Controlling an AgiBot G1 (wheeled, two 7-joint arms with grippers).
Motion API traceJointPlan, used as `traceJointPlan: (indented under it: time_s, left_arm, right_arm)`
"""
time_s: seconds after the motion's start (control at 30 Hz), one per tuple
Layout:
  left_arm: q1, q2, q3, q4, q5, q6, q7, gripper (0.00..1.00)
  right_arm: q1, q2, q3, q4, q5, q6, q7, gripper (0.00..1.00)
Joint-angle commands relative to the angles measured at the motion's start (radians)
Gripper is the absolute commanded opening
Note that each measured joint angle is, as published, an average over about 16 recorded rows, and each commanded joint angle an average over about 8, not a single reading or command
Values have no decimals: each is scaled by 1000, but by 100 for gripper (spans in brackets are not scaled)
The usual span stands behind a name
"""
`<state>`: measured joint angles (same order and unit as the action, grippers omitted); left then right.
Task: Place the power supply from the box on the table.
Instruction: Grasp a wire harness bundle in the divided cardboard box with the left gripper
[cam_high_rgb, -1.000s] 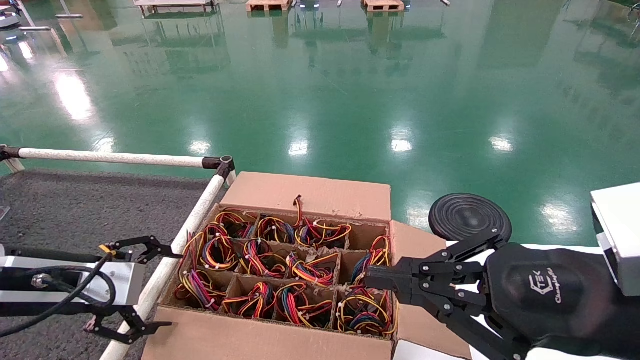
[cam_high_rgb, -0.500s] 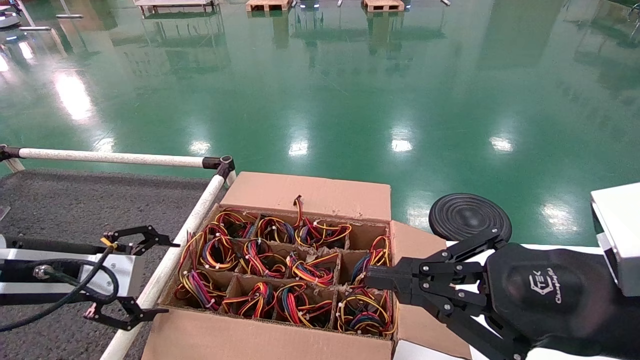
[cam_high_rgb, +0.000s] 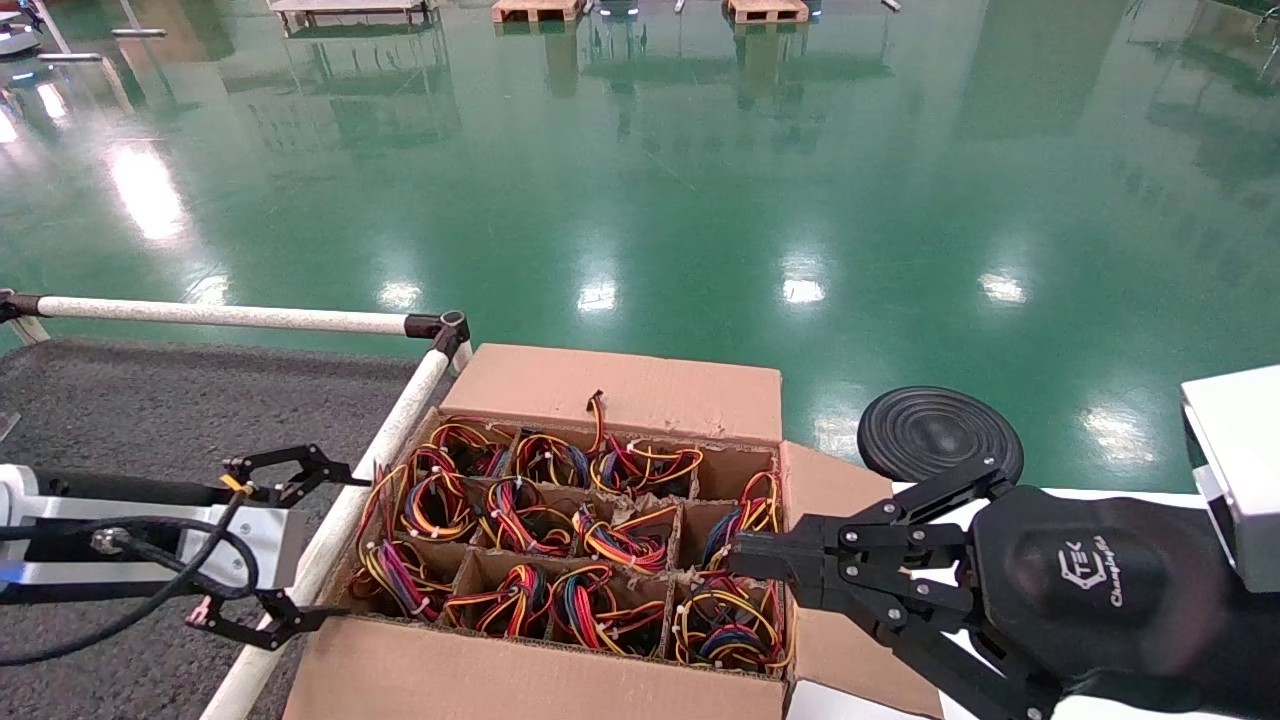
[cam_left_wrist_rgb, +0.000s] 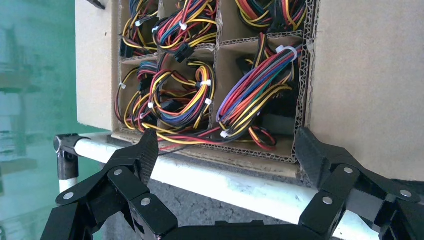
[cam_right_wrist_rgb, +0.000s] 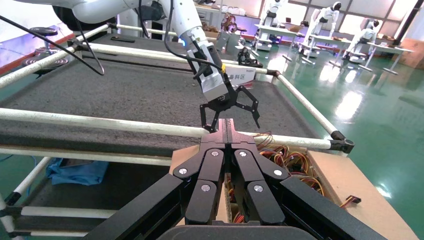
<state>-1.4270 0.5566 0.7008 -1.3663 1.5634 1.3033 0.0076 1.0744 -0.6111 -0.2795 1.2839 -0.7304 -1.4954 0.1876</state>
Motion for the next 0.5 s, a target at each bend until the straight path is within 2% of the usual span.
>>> traceJointPlan:
  time_s: [0.03,0.5]
  left_arm:
    - [4,2,0,-1,0,-5,3,100]
    - [28,17,-2,-5,-13,-25,25,100]
  right_arm:
    - [0,0,0,0,0,0,0,0]
    - [0,0,0,0,0,0,0,0]
